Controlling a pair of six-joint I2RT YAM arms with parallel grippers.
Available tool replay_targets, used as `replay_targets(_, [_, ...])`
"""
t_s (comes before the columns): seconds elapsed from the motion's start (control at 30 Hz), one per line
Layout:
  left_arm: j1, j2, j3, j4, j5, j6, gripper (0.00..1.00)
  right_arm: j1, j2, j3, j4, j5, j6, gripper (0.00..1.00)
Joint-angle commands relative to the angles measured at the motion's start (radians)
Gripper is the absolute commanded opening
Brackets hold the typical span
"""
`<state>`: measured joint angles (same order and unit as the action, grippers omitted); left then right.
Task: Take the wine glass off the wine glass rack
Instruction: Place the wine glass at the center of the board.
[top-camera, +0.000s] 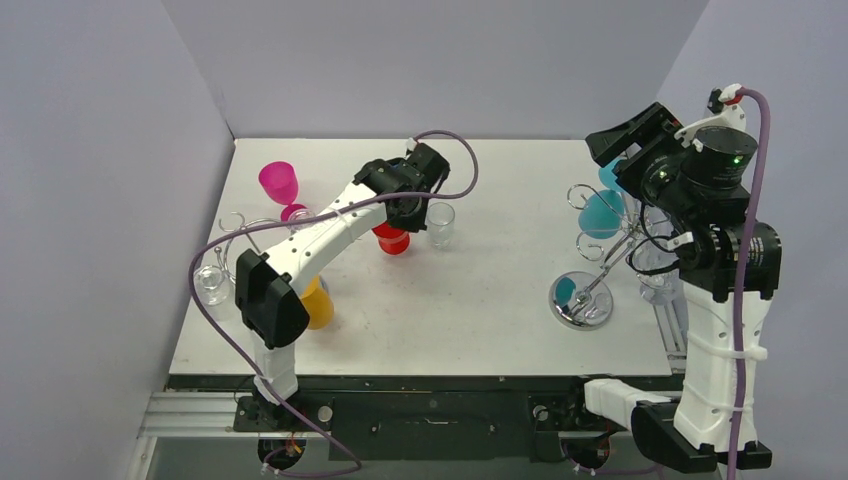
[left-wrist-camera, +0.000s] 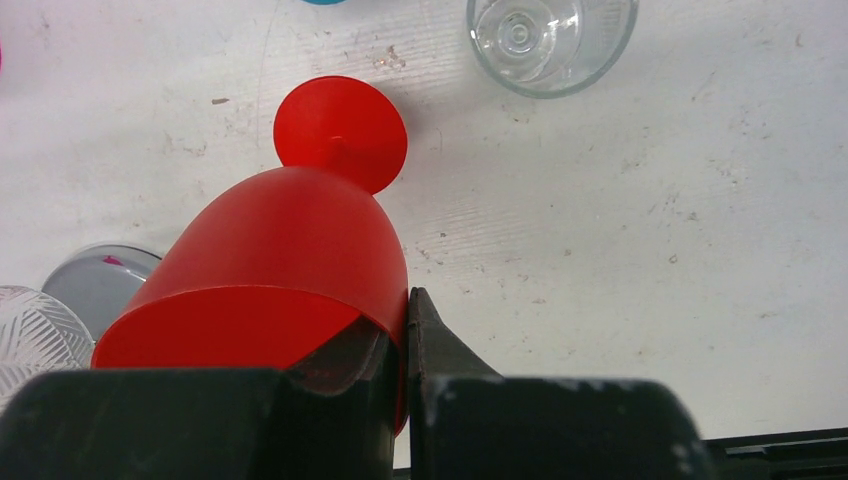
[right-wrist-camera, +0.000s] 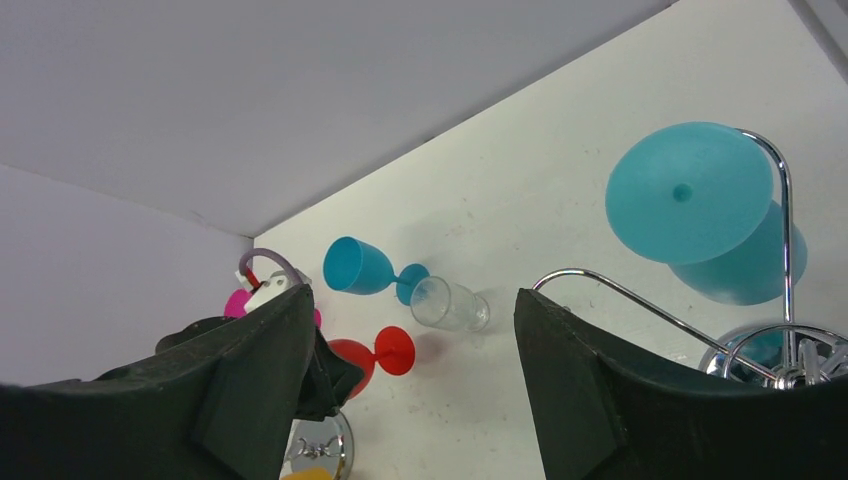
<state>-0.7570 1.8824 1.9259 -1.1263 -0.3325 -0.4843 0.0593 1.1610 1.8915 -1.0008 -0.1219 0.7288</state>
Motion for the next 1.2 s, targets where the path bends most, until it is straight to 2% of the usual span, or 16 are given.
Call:
replay_targets(0.0, [0.012,0.018,-0.023,0.044,0.021,0.016,0.0,-0.003,-0.034,-0.018,0.008,0.033,-0.027,0.69])
replay_targets(0.17, [0.021,0.029,-0.074,0.073,0.038,0.013,0.0,-0.003,-0.039,-0.029,0.006,0.039,-0.032,0.69])
replay_targets(0.67, [0.032,0.04,-0.128,0.108,0.043,0.01,0.16,-0.003,-0.045,-0.048,0.004,0.034,-0.033,0.69])
replay_targets(1.0, [0.031,0.007,-0.043,0.07,0.007,0.03,0.38,-0.003,-0.05,-0.032,-0.009,0.03,-0.036,0.69])
replay_targets(1.17, [0.03,-0.009,0.022,0.034,-0.004,0.04,0.43,-0.003,-0.059,-0.045,-0.014,0.036,-0.038,0.69])
